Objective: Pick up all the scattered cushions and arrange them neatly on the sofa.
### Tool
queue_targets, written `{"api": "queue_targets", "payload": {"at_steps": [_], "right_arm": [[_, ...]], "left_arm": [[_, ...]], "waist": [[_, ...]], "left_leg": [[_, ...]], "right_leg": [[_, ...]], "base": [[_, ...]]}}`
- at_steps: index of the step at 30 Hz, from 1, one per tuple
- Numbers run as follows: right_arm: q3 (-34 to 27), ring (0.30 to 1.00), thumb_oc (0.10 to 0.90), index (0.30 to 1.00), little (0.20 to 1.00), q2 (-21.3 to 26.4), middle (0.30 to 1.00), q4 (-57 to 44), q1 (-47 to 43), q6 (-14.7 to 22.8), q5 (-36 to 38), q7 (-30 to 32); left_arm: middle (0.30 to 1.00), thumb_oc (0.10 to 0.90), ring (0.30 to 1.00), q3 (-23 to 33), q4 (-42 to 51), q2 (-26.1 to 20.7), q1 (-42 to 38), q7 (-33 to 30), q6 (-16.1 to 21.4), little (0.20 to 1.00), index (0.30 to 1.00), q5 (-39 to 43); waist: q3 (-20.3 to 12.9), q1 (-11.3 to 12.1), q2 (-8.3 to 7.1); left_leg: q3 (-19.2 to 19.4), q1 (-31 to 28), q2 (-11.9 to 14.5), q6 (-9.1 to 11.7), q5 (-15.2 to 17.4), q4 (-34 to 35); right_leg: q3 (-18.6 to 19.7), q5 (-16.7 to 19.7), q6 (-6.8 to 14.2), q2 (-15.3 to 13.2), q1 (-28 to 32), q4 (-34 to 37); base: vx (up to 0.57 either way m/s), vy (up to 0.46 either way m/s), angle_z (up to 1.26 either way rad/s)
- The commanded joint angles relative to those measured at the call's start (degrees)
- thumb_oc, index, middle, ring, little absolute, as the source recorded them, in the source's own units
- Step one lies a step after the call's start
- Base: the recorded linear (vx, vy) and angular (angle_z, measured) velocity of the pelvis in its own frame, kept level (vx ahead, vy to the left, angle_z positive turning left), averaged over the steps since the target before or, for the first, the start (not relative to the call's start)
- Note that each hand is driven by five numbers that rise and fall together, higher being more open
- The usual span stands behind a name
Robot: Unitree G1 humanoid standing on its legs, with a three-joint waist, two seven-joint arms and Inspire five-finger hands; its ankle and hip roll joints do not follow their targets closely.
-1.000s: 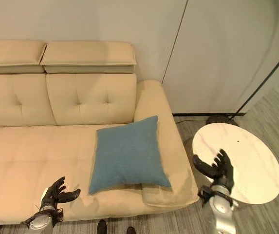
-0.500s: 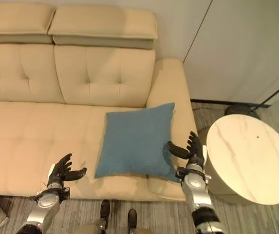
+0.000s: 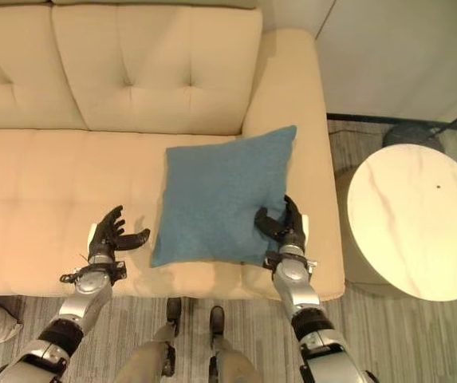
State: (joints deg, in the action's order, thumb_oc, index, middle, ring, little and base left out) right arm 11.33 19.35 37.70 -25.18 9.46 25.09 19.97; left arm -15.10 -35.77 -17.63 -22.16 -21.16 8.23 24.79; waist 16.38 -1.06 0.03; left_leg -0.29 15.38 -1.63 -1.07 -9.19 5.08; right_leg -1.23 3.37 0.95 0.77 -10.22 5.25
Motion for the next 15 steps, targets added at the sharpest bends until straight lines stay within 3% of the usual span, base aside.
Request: {"api": "queue_targets", "payload": {"at_steps": [1,5,15], "right_arm": [[3.5,0.900,0.800,0.900,0.900,-2.6,0.900,-6.1,-3.4,4.2,-0.2,-3.6],[4.7,0.900,0.800,0.900,0.900,-3.8,0.900,-8.2,-3.8,4.8,0.5,-4.2],[5.8,0.900,0.800,0.900,0.900,-4.5,0.900,-11.3,-4.2,5.6,1.5,-4.6]], "left_arm": [[0.900,0.800,0.900,0.1,-1.7,1.4,-5.4,-1.4,5.8,0.900,0.900,0.9],[0.900,0.800,0.900,-1.2,-4.4,2.8,-7.2,-0.9,5.6,0.900,0.900,2.1],[0.900,0.800,0.900,-4.8,-7.4,6.3,-9.1,1.6,4.9,0.900,0.900,4.9]], "waist": [[-1.9,0.8,-0.77],[-1.2,0.0,0.00],[-0.3,-1.3,0.13]], "left_leg": [[-0.3,-0.4,-1.8,0.3,6.6,-0.1],[0.2,0.2,-1.9,0.4,6.6,-0.1],[0.5,1.2,-1.7,0.3,6.4,-0.1]], "right_leg": [[0.5,0.2,3.1,-2.5,-4.2,-1.2],[1.0,0.5,3.3,-2.6,-5.2,-1.1],[2.1,1.0,3.4,-2.5,-6.7,-1.0]], "base": [[0.00,0.006,-0.06],[0.00,0.009,-0.02],[0.00,0.004,-0.08]]}}
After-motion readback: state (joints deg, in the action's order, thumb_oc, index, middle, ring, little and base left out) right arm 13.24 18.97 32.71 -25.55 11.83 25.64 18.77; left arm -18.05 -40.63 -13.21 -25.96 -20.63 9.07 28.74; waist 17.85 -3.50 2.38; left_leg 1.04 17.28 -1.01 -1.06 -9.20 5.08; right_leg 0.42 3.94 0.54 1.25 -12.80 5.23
